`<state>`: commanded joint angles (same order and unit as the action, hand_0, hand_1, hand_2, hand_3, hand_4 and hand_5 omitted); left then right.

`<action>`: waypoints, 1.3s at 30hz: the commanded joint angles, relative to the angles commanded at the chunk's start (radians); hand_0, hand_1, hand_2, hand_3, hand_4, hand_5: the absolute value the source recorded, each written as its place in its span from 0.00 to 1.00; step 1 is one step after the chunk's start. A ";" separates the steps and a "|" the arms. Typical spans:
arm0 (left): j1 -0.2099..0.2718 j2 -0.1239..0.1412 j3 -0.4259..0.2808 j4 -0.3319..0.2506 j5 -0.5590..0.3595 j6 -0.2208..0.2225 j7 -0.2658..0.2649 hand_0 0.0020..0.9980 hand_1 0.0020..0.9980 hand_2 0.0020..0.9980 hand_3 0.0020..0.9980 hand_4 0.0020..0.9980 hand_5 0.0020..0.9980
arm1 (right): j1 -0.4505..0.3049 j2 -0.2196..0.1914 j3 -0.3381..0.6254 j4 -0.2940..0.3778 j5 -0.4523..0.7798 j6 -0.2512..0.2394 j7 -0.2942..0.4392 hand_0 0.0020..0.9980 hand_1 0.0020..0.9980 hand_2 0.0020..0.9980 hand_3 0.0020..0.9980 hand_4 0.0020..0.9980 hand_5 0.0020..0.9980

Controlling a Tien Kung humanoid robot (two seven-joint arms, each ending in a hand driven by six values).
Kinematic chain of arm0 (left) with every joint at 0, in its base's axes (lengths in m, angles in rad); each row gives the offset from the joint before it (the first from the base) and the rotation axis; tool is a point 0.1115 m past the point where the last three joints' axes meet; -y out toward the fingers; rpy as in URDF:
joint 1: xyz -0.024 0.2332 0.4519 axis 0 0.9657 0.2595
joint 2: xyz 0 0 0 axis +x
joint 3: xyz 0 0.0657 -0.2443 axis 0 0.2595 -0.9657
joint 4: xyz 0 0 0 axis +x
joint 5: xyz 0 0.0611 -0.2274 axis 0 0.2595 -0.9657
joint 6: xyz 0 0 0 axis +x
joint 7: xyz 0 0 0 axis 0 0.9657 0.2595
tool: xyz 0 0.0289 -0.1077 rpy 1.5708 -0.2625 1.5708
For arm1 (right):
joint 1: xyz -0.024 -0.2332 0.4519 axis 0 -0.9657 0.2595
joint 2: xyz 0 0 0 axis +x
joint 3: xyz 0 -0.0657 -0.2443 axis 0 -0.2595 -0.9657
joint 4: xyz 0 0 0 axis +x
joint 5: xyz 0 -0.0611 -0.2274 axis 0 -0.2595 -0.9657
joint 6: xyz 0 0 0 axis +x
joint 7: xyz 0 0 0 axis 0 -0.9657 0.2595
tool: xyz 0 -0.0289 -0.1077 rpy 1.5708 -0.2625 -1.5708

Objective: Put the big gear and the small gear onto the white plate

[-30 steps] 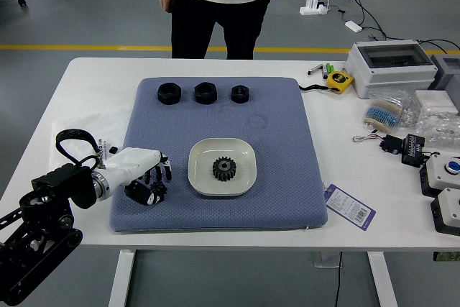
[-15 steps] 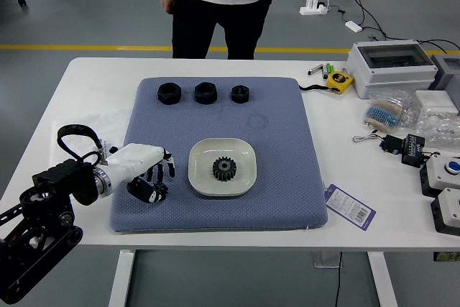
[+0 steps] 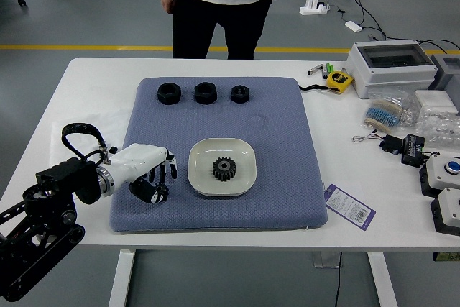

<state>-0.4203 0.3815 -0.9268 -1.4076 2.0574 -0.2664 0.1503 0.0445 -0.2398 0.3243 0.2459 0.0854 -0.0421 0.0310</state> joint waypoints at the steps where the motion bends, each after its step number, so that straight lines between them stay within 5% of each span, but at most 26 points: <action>1: -0.001 0.000 -0.001 0.000 -0.001 0.001 -0.001 0.30 0.35 0.44 0.53 0.85 0.00 | 0.000 0.000 0.001 0.000 -0.002 0.000 0.000 0.73 0.74 0.81 0.77 1.00 0.82; 17: -0.005 -0.005 0.007 0.030 -0.035 -0.005 0.005 0.25 0.27 0.37 0.52 0.84 0.00 | 0.003 0.001 0.002 0.000 -0.004 -0.002 -0.003 0.73 0.74 0.81 0.77 1.00 0.82; 39: -0.013 0.003 -0.007 -0.002 -0.032 -0.020 0.006 0.22 0.26 0.39 0.57 0.75 0.00 | 0.007 0.000 0.005 0.000 -0.009 -0.003 -0.004 0.72 0.74 0.81 0.76 1.00 0.82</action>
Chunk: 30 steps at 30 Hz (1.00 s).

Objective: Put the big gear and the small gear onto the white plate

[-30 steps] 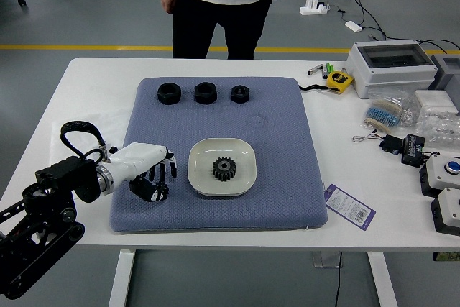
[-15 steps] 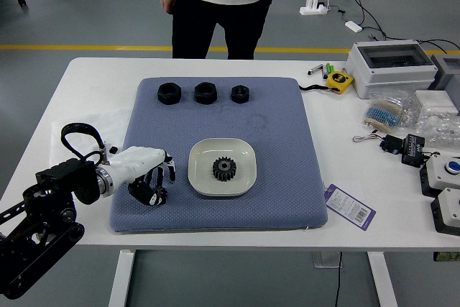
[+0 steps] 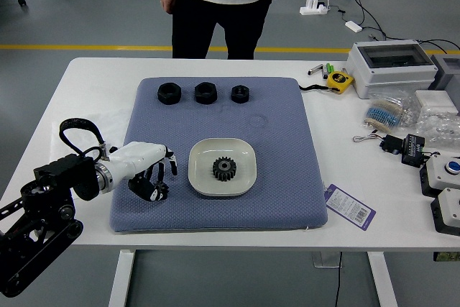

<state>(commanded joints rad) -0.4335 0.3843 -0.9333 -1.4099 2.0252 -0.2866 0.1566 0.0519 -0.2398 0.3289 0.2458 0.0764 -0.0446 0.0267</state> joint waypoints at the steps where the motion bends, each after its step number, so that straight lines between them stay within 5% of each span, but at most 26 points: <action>1: -0.001 0.001 -0.001 -0.003 0.002 0.000 -0.001 0.22 0.26 0.39 0.57 0.75 0.00 | 0.000 0.000 0.000 0.000 0.000 0.000 0.000 0.72 0.74 0.81 0.76 1.00 0.82; 18: -0.064 0.017 -0.023 -0.073 -0.001 -0.014 0.002 0.21 0.27 0.40 0.57 0.74 0.00 | 0.001 -0.001 0.002 0.000 0.000 -0.001 0.000 0.72 0.74 0.81 0.76 1.00 0.82; 30: -0.152 -0.024 0.001 -0.071 -0.025 -0.014 0.000 0.21 0.27 0.40 0.58 0.75 0.00 | 0.005 -0.003 0.001 0.001 0.001 -0.003 0.000 0.72 0.74 0.81 0.76 1.00 0.82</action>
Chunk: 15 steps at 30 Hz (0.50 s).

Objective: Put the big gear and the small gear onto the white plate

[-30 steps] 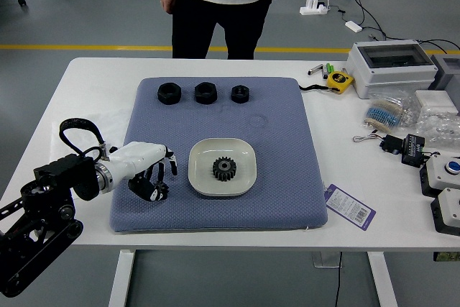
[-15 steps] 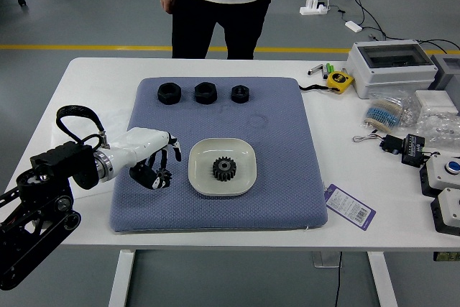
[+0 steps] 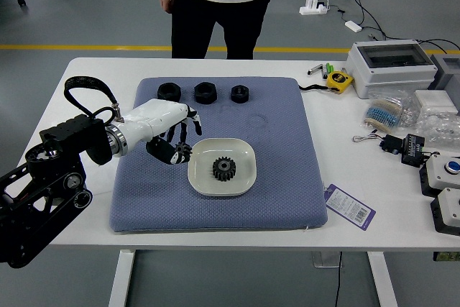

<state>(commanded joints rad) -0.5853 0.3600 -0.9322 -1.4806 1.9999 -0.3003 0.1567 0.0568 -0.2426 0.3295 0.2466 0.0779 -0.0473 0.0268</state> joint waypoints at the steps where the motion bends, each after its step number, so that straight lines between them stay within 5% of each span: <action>1: -0.003 -0.003 0.001 0.002 -0.001 0.000 0.000 0.21 0.27 0.40 0.58 0.75 0.00 | 0.000 0.000 0.000 0.000 0.000 0.000 0.000 0.72 0.74 0.81 0.76 1.00 0.82; 15: -0.028 -0.027 0.017 0.017 -0.005 -0.001 -0.003 0.21 0.27 0.40 0.58 0.75 0.00 | 0.005 0.002 0.014 -0.001 -0.021 -0.004 -0.005 0.72 0.74 0.81 0.76 1.00 0.82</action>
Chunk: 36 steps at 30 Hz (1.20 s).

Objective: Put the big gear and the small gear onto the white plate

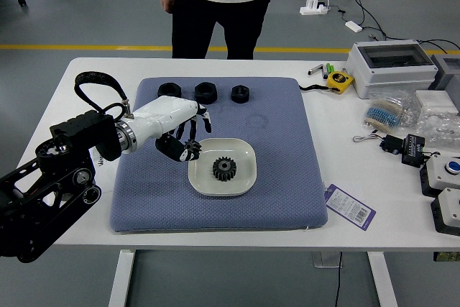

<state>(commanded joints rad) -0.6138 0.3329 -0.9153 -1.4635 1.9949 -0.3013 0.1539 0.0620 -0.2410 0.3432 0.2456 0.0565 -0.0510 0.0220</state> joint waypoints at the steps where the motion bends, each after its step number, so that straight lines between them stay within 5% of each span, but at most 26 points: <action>1: -0.001 -0.001 0.001 0.001 -0.001 0.000 0.000 0.21 0.27 0.40 0.58 0.75 0.00 | 0.001 -0.001 -0.002 0.000 0.004 0.001 0.001 0.72 0.74 0.81 0.76 1.00 0.82; 15: -0.014 -0.017 0.017 0.025 -0.004 0.005 -0.008 0.21 0.27 0.40 0.58 0.76 0.00 | 0.000 -0.003 -0.011 0.000 0.018 0.002 0.007 0.72 0.74 0.81 0.76 1.00 0.82; 36: -0.024 -0.114 0.092 0.193 -0.010 0.071 -0.082 0.20 0.26 0.40 0.58 0.76 0.00 | -0.010 0.000 -0.008 0.003 0.014 -0.006 0.003 0.72 0.73 0.81 0.75 1.00 0.81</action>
<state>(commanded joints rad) -0.6382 0.2184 -0.8236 -1.2708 1.9845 -0.2305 0.0721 0.0516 -0.2408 0.3348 0.2482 0.0709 -0.0566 0.0249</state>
